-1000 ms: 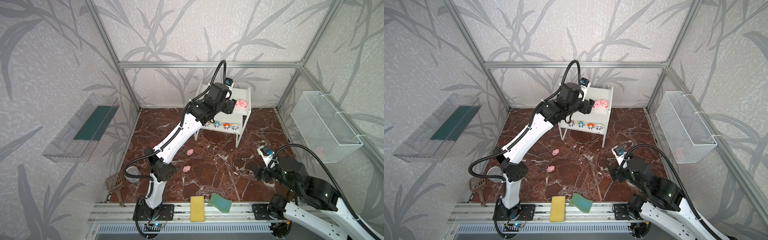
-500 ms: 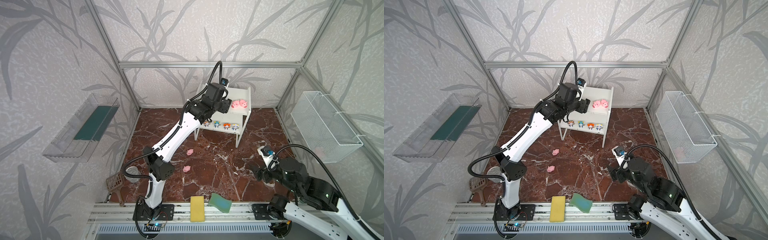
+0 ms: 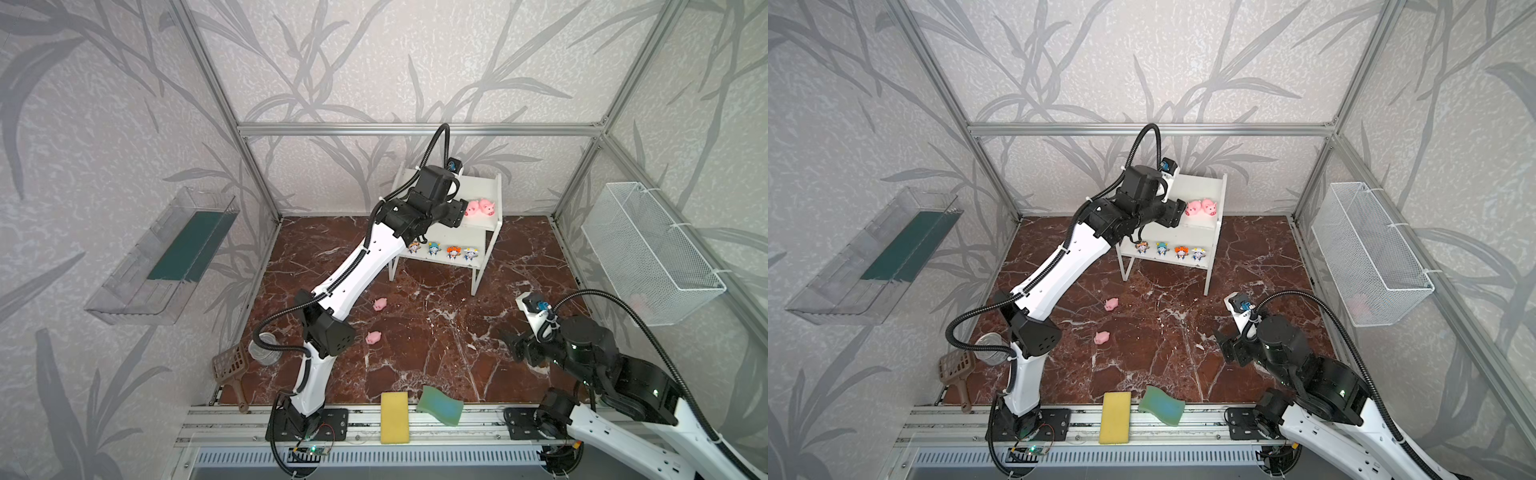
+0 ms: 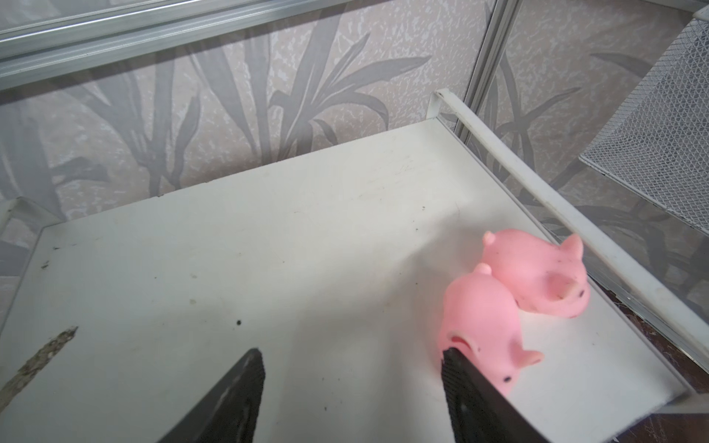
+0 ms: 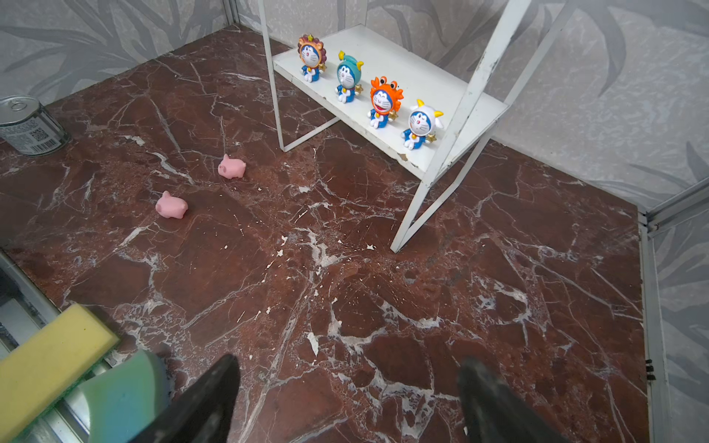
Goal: Place and organize the plastic toys onto the shelf
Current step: 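Open the left gripper and release the pig on the shelf top, then withdraw the left gripper toward the floor pigs while the right gripper moves inward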
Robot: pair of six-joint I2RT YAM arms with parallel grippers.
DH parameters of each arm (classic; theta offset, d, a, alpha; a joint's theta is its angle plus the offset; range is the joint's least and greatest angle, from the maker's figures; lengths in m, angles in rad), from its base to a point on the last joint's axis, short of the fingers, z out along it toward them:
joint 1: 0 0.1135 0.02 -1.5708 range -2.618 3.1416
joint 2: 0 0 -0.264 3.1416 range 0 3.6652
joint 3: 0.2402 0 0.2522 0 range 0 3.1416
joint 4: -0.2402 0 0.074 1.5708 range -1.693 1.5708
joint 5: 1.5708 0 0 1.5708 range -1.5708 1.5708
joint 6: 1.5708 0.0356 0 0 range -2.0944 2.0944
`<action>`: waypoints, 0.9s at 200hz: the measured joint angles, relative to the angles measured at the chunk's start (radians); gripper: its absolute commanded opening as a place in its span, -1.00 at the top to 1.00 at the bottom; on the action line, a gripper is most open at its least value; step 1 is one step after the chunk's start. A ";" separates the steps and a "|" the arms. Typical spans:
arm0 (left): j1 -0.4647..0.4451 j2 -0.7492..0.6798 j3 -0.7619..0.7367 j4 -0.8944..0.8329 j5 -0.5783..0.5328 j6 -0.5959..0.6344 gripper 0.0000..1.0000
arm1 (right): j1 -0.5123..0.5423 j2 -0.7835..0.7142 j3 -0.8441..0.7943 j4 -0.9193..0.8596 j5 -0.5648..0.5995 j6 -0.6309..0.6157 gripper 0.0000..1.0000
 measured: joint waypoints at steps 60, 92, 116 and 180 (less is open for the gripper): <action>-0.013 0.000 0.000 -0.004 0.022 -0.005 -0.50 | 0.000 0.000 -0.001 0.011 -0.003 -0.003 -0.78; -0.017 0.000 0.000 -0.009 0.024 -0.006 -0.50 | 0.000 0.000 -0.001 0.013 -0.003 -0.006 -0.79; -0.020 0.000 0.000 -0.011 0.018 -0.006 -0.50 | 0.000 0.000 -0.001 0.014 -0.003 -0.011 -0.78; -0.020 -0.129 -0.209 0.039 -0.044 -0.002 -0.55 | 0.000 0.018 -0.001 0.048 -0.020 -0.022 -0.79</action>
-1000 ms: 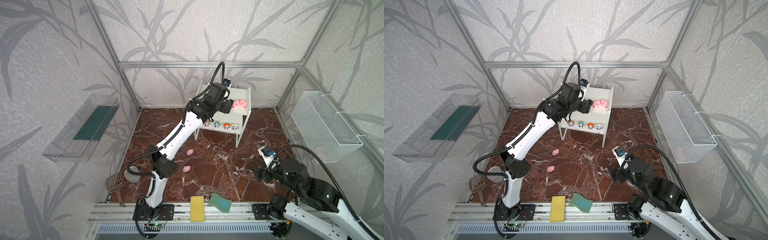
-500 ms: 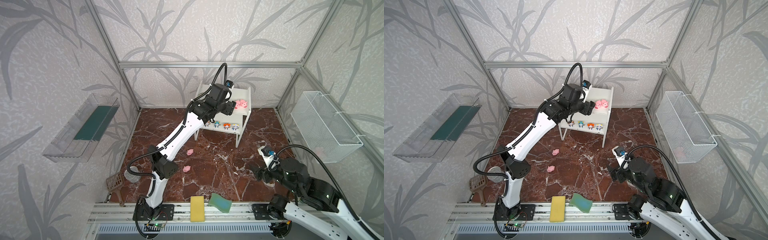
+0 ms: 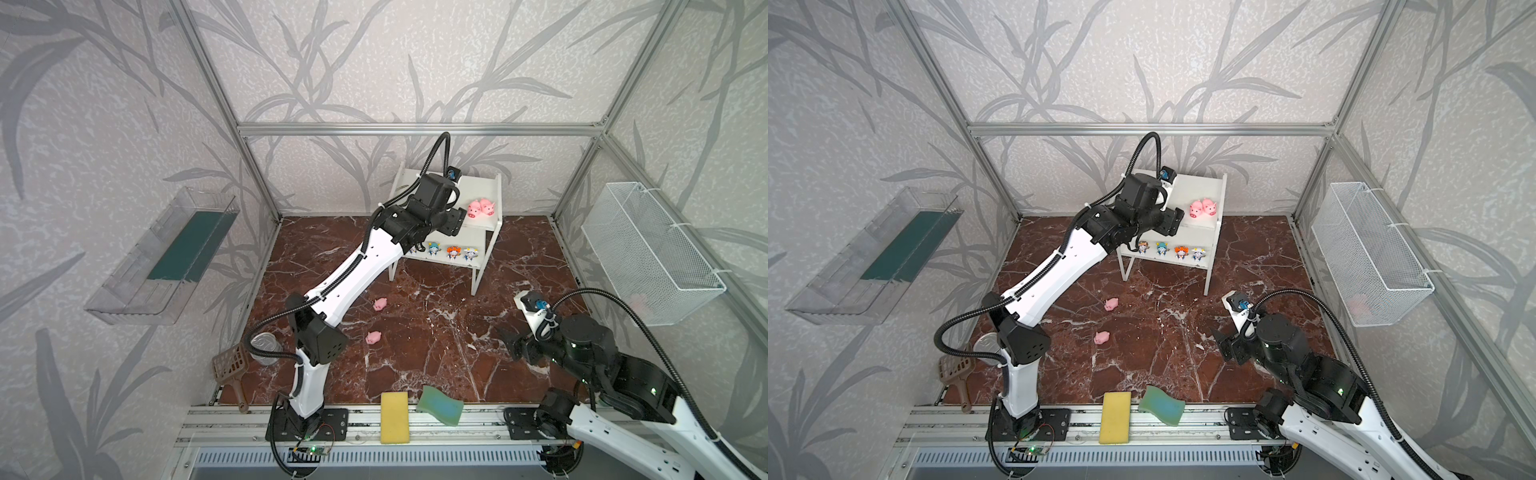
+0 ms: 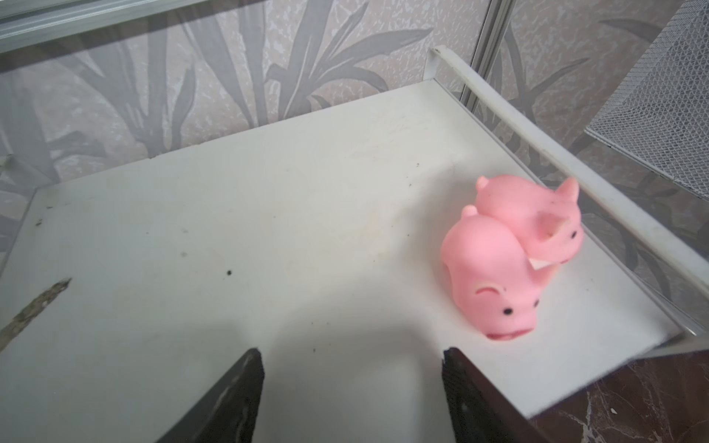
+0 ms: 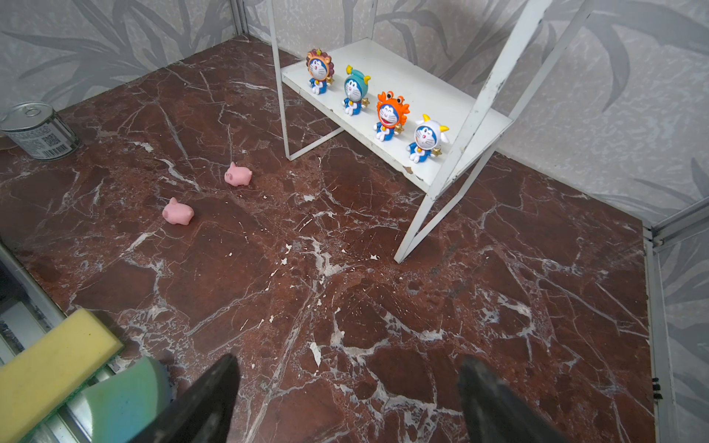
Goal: Place and organize the plastic toys onto the shelf
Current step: 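Withdraw the left gripper toward the floor pigs while the right gripper moves inward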
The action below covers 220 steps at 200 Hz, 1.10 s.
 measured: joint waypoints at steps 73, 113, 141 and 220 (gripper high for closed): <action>0.000 -0.431 -0.426 0.105 -0.090 0.040 -0.74 | 0.001 0.118 0.011 0.092 -0.133 -0.025 -0.79; 0.000 -0.707 -0.733 0.115 -0.120 0.008 -0.76 | 0.045 0.183 -0.021 0.213 -0.224 -0.017 -0.79; 0.000 -0.881 -0.966 0.095 -0.128 -0.053 -0.76 | 0.117 0.258 -0.074 0.304 -0.240 -0.010 -0.79; 0.000 -1.019 -1.499 0.100 -0.025 -0.323 -0.76 | 0.220 0.478 -0.130 0.499 -0.249 0.029 -0.79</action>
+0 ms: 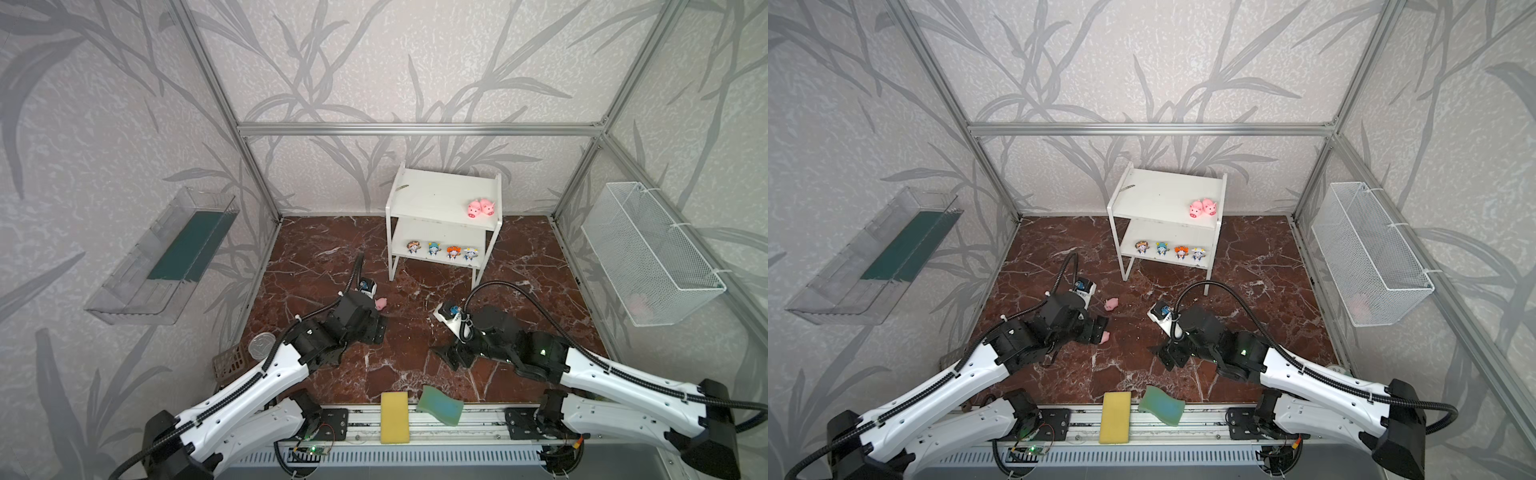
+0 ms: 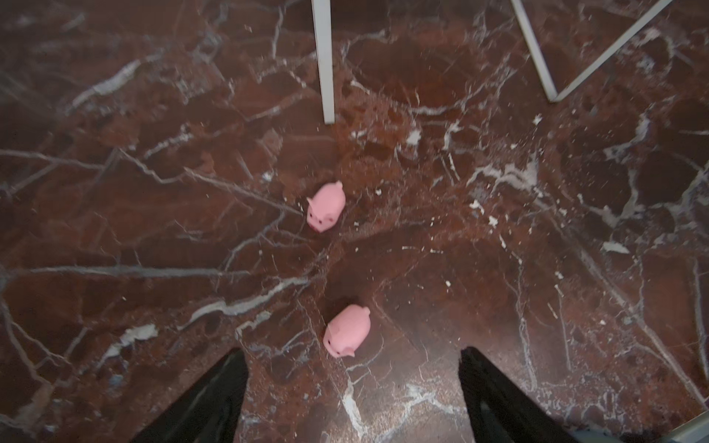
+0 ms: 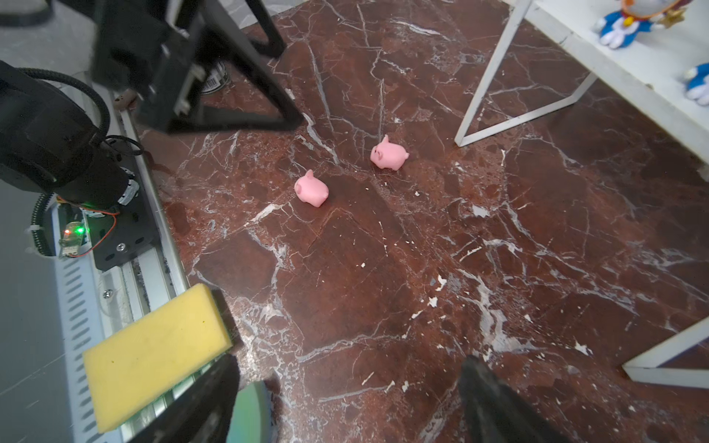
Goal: Place and organize the plastic toys onto the shelf
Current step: 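Withdraw the left gripper toward the floor pigs while the right gripper moves inward, then position the left gripper above the nearer pink pig on the floor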
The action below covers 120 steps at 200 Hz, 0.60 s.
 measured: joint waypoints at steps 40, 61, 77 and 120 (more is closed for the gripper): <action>0.000 0.038 -0.164 0.145 0.073 -0.048 -0.80 | 0.006 0.032 -0.002 0.040 -0.016 0.003 -0.79; 0.003 0.072 -0.228 0.257 0.115 -0.032 -0.84 | 0.006 0.035 -0.007 0.050 -0.017 0.003 -0.79; 0.013 0.107 -0.260 0.326 0.138 -0.009 -0.83 | 0.006 0.037 -0.010 0.052 -0.016 0.003 -0.79; 0.046 0.187 -0.247 0.398 0.112 -0.003 -0.85 | 0.006 0.039 -0.011 0.053 -0.015 0.003 -0.79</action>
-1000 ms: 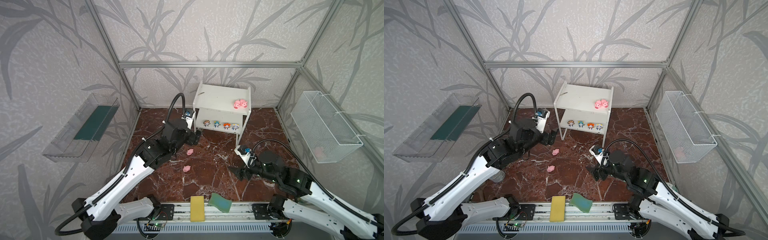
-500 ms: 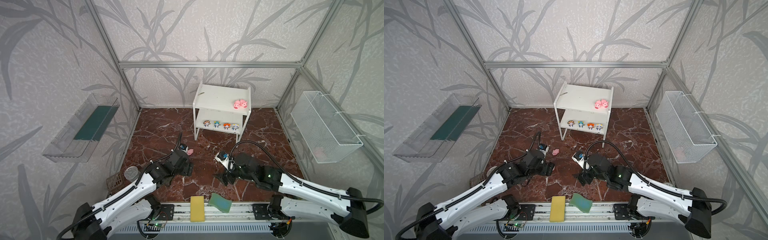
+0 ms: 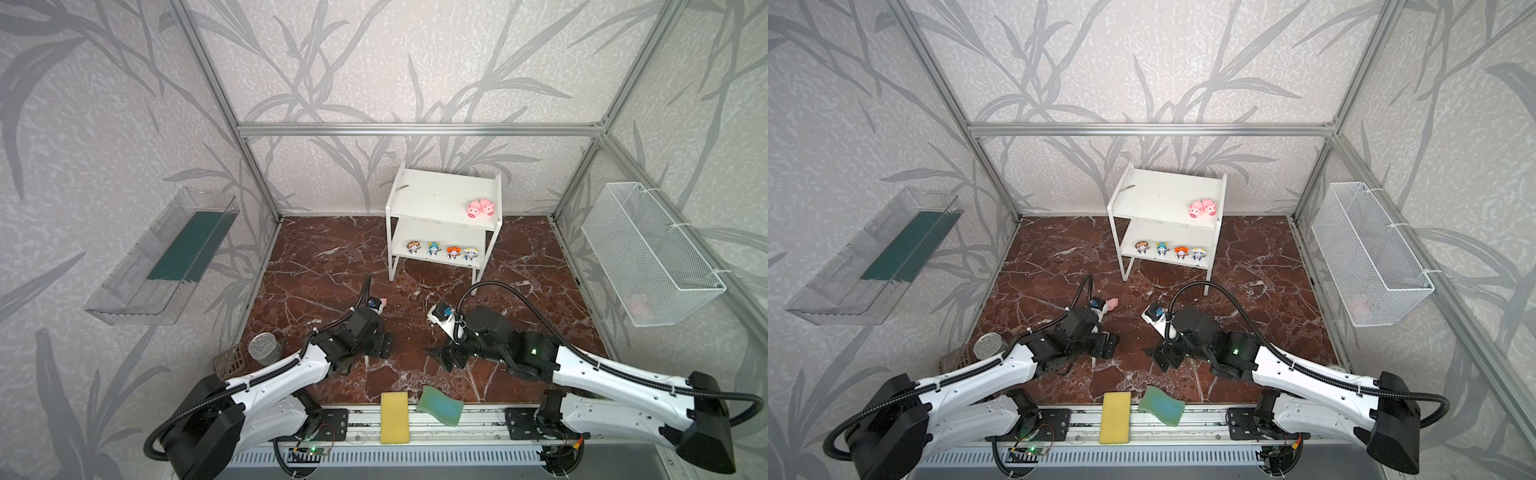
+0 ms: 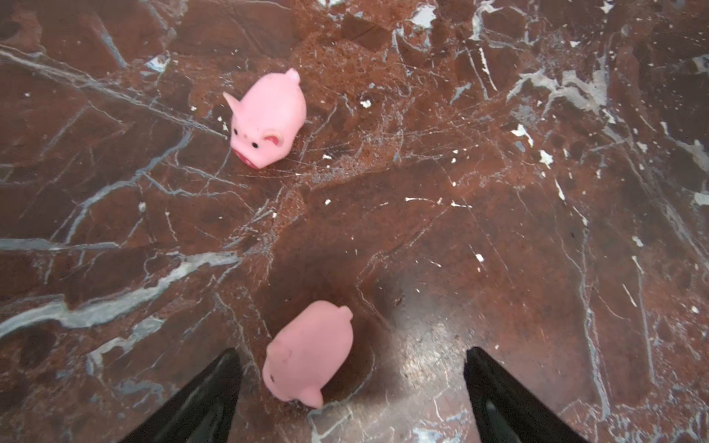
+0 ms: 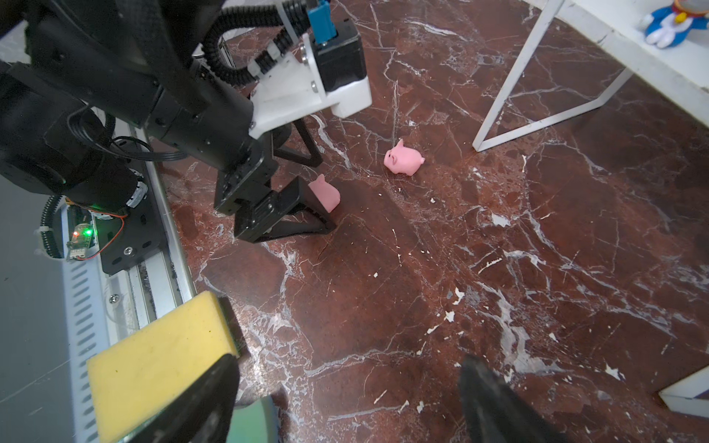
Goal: Place and organize the plastic toys onto the shelf
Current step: 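Position the left gripper above the nearer pink pig on the floor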
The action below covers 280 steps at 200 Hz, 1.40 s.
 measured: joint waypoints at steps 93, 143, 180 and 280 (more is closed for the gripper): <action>0.010 0.129 0.034 0.031 0.048 -0.057 -0.83 | 0.000 -0.002 -0.011 0.000 0.011 -0.003 -0.79; 0.003 0.227 0.105 0.068 0.209 -0.093 -0.78 | 0.000 -0.002 -0.011 0.000 0.011 -0.006 -0.79; -0.029 0.235 0.156 0.060 0.216 -0.102 -0.78 | 0.000 -0.002 -0.011 0.000 0.012 -0.012 -0.79; -0.034 0.049 0.163 -0.162 0.117 -0.092 -0.57 | 0.000 0.000 -0.014 0.003 0.019 -0.024 -0.79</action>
